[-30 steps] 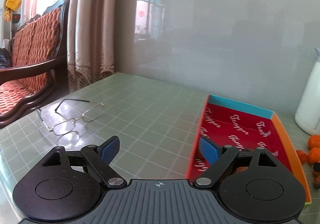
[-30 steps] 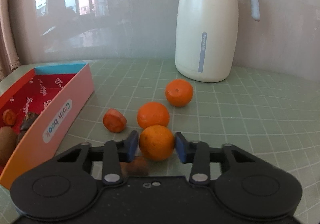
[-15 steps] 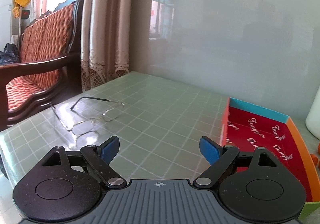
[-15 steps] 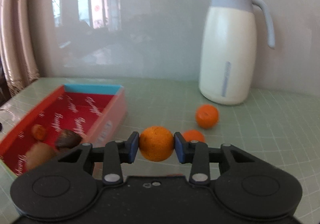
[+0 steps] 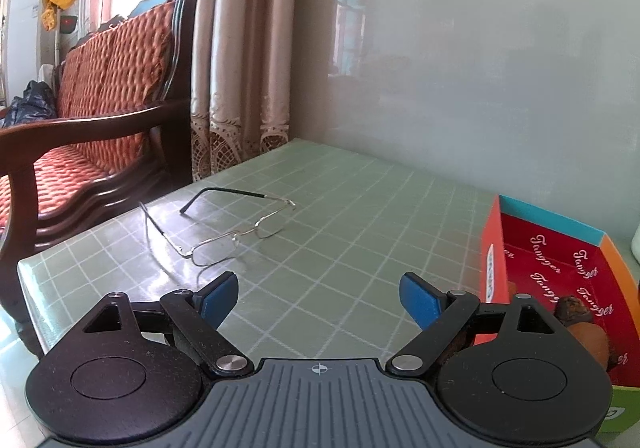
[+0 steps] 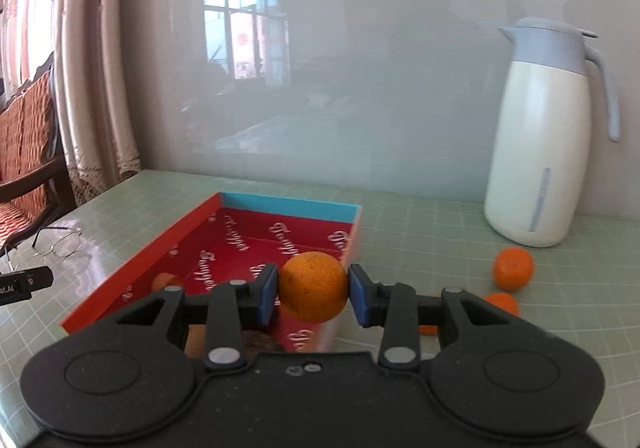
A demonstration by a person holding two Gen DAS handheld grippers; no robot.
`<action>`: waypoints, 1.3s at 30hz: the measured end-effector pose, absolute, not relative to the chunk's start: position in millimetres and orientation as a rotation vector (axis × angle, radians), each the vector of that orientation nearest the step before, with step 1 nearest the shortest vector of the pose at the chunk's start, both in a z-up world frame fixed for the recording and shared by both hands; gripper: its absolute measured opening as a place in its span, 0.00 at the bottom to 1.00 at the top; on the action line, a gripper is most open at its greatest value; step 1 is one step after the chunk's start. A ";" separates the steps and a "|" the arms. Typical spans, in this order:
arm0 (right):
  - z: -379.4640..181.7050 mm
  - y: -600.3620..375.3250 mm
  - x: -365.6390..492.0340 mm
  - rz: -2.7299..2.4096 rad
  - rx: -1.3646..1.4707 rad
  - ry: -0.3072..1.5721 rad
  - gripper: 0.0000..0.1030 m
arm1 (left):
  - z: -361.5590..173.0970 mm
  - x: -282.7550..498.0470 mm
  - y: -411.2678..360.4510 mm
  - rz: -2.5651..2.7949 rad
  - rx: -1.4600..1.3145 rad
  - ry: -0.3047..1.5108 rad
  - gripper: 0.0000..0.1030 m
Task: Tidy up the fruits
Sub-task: 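Carry the small orange with the right tool into the red box and release, then move the right tool back toward the remaining fruit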
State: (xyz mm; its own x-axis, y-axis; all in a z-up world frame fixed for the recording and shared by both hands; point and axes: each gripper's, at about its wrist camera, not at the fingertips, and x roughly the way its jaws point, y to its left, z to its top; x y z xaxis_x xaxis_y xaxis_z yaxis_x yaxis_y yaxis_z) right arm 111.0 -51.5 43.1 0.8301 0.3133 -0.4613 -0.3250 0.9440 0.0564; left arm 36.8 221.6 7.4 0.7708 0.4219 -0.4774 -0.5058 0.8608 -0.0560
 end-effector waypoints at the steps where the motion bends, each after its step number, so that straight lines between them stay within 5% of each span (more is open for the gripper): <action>1: 42.4 -48.3 111.5 0.344 -0.026 0.487 0.35 | 7.3 36.1 222.5 0.507 -0.187 0.472 0.85; 14: 31.4 -26.1 116.6 0.356 -0.042 0.510 0.36 | 6.7 32.6 224.5 0.504 -0.175 0.480 0.85; 19: 30.9 -24.4 114.1 0.322 -0.084 0.484 0.45 | 7.3 34.2 223.2 0.502 -0.165 0.482 0.85; 39: 37.5 -51.8 114.7 0.281 -0.043 0.479 0.45 | 8.2 34.6 215.8 0.494 -0.160 0.480 0.85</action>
